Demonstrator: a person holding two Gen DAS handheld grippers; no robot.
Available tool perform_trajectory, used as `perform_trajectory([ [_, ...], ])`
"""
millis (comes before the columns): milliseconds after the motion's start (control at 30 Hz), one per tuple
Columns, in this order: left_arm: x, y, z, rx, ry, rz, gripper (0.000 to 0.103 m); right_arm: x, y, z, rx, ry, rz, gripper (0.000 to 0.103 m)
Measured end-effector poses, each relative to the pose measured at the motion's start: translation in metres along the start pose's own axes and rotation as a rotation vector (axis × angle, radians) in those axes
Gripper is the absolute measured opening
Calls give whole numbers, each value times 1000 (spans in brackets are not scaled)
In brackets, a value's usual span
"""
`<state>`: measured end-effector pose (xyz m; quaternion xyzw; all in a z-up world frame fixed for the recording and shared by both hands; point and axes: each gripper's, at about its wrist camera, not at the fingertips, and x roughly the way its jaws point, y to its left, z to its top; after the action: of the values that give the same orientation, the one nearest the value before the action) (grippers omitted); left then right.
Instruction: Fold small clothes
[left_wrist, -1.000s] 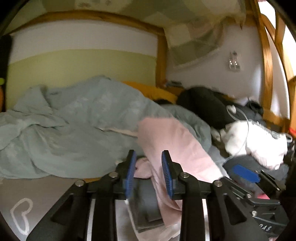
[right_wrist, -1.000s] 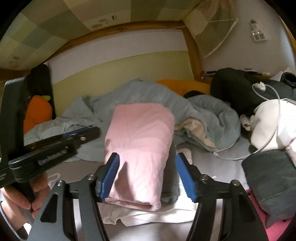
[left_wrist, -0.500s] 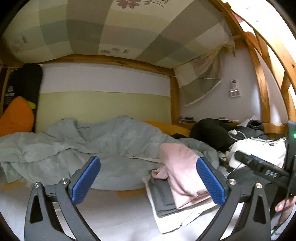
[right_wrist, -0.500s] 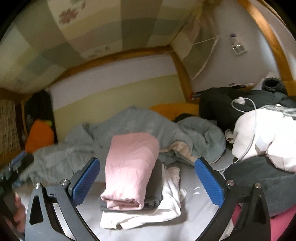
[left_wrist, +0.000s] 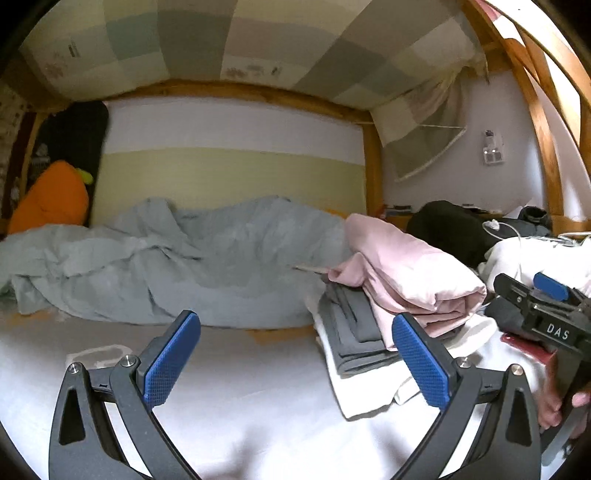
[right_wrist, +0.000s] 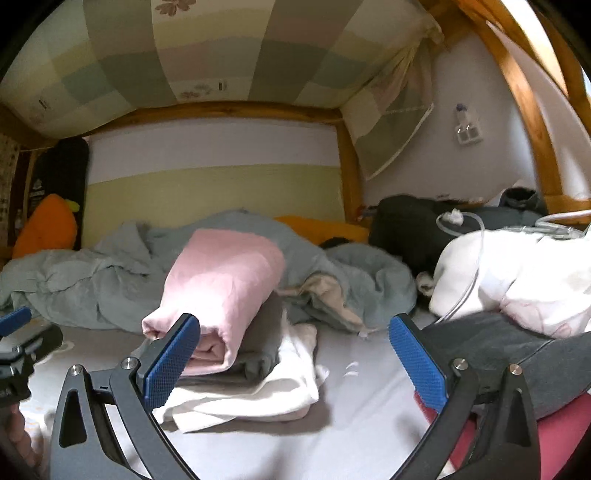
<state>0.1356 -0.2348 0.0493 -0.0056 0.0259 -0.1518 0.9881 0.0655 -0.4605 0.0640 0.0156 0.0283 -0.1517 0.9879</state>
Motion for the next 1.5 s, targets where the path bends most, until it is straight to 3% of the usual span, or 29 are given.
perform_trajectory([
  [233,-12,-8,1,44,-58,48,103,-11,10,0,-61,-64,4,102],
  [467,-11,-13,1,65,-56,59,103,-9,22,-2,-119,-58,11,102],
  [1500,-11,-14,0,67,-54,52,103,2,9,-1,-94,-40,26,102],
])
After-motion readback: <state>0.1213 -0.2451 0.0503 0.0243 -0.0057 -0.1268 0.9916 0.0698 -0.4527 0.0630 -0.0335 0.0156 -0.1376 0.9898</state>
